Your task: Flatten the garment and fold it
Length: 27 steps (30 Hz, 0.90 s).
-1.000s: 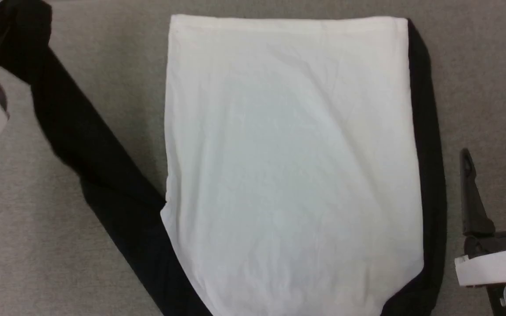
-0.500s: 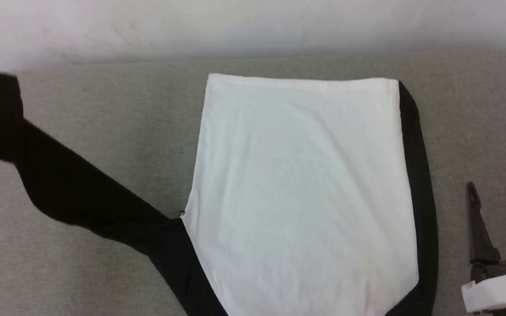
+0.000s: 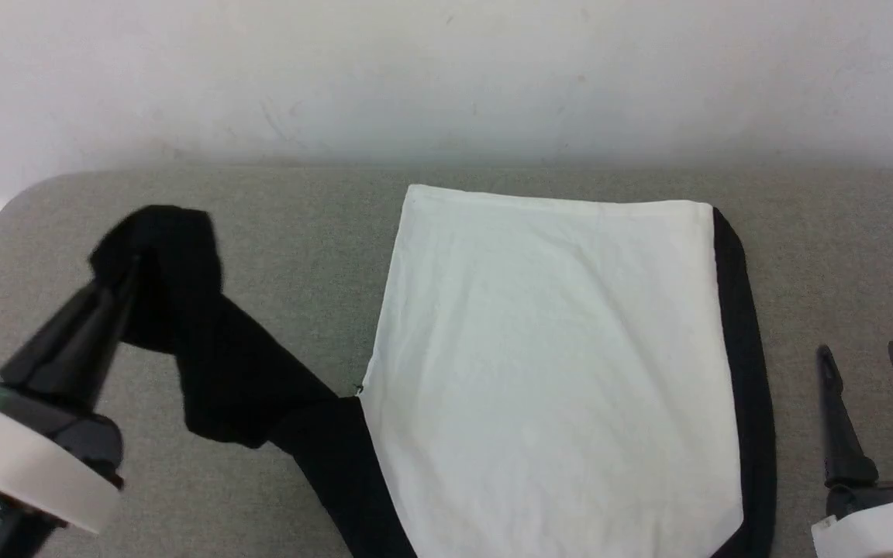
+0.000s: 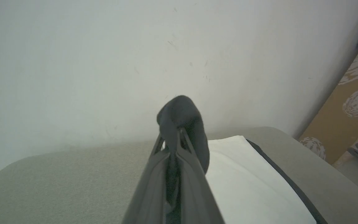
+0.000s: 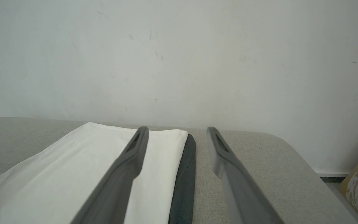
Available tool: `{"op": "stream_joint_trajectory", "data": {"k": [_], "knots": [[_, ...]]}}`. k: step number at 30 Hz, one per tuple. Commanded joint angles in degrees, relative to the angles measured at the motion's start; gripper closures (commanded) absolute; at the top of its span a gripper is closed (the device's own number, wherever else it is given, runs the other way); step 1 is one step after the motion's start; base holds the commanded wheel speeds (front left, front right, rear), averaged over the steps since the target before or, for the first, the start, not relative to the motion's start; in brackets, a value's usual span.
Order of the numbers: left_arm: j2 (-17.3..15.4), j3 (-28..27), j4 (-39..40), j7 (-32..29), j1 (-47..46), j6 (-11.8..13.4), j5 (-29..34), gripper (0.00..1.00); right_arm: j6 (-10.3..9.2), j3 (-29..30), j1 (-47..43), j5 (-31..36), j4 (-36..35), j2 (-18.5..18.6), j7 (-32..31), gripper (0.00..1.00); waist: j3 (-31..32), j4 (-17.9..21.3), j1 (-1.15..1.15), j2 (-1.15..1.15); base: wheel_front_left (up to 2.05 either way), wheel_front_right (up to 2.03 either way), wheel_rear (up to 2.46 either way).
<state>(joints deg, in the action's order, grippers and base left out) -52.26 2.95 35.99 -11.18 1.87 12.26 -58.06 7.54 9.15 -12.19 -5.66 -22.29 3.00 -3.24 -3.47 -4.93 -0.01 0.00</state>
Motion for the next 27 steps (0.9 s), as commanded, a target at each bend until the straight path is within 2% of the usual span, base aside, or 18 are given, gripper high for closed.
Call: {"op": "stream_joint_trajectory", "data": {"k": [1,5,11,13,15,20,23,27], "knots": [[1.1,2.5,1.8,-0.7,-2.4,0.3,1.0,1.0,-0.05,0.1,-0.7,-0.5,0.1,-0.1,0.4,0.0,1.0,0.4,0.01,0.0,0.0,0.0,0.0],[3.8,11.1,4.8,-3.6,-8.3,0.2,4.7,1.0,-0.05,0.7,-1.4,-0.5,-0.1,-0.1,0.4,0.0,1.5,1.3,0.01,0.0,0.0,0.0,0.0],[12.1,26.4,2.5,-8.5,-18.3,-0.5,13.5,1.0,-0.05,1.4,-1.7,-0.4,-0.9,-0.1,0.1,0.0,0.7,2.9,0.01,0.0,0.0,0.0,0.0],[15.4,31.9,-0.5,-9.7,-21.3,-0.9,18.4,1.0,-0.05,1.7,-1.7,-0.4,-1.1,-0.1,0.1,0.0,0.1,3.3,0.01,0.0,0.0,0.0,0.0],[20.2,37.1,-4.4,-9.9,-23.6,-1.0,22.5,1.0,-0.05,2.0,-1.6,-0.4,-1.3,-0.1,0.2,0.0,-0.6,3.7,0.01,0.0,0.0,0.0,0.0],[31.2,47.0,-15.7,-8.5,-27.2,-2.5,27.7,1.0,-0.05,1.3,-1.0,-0.3,-1.5,-0.1,0.2,0.0,-2.5,5.2,0.01,0.0,0.0,0.0,0.0],[35.8,50.7,-22.7,-7.0,-28.5,-3.6,29.5,1.0,-0.05,0.8,-0.4,-0.1,-1.6,-0.1,0.2,0.0,-3.7,6.4,0.01,0.0,0.0,0.0,0.0],[39.0,53.8,-29.3,-5.6,-29.0,-4.7,30.7,1.0,-0.05,0.4,0.1,0.0,-1.6,-0.1,0.3,0.0,-5.0,7.7,0.01,0.0,0.0,0.0,0.0]]}}
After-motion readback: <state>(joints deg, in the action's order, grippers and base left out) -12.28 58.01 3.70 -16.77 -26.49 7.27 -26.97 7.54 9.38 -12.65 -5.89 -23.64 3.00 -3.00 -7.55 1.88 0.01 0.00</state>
